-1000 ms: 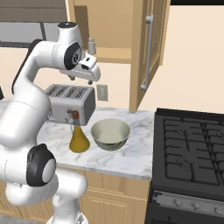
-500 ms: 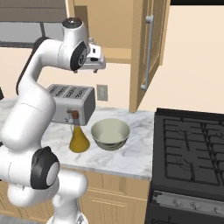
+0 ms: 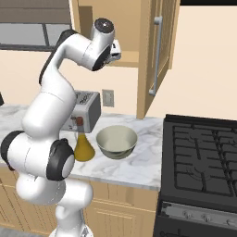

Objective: Retrieve the bottle and the shaker from the cabinet and place them next to the mixing bowl on the counter. Then add garlic from the fridge to the mixing bowl.

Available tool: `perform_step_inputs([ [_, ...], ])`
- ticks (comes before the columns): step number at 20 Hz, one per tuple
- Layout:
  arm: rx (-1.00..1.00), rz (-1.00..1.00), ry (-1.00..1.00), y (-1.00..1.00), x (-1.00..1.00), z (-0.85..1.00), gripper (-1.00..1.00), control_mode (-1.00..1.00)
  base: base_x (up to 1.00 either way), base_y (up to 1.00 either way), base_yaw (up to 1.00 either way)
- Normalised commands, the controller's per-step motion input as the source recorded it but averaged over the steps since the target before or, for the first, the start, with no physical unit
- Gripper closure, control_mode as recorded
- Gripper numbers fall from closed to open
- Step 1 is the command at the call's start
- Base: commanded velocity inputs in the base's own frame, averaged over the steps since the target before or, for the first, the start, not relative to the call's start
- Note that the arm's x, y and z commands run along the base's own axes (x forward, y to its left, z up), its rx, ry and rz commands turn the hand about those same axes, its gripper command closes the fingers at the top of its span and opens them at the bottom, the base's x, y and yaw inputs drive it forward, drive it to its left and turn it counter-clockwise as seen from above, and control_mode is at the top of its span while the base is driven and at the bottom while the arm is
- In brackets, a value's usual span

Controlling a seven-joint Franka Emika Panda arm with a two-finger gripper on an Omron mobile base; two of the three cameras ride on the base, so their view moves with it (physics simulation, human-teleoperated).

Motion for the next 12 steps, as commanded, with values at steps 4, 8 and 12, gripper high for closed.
perform_step_inputs([
  [4, -0.05, 0.26, -0.02, 0.0, 0.48, 0.36, -1.0, -1.0, 0.0, 0.0, 0.0],
  [8, 0.03, 0.14, 0.0, 0.0, 0.65, 0.19, -1.0, -1.0, 0.0, 0.0, 0.0],
  [12, 0.16, -0.03, 0.0, 0.0, 0.3, 0.0, -1.0, -1.0, 0.0, 0.0, 0.0],
])
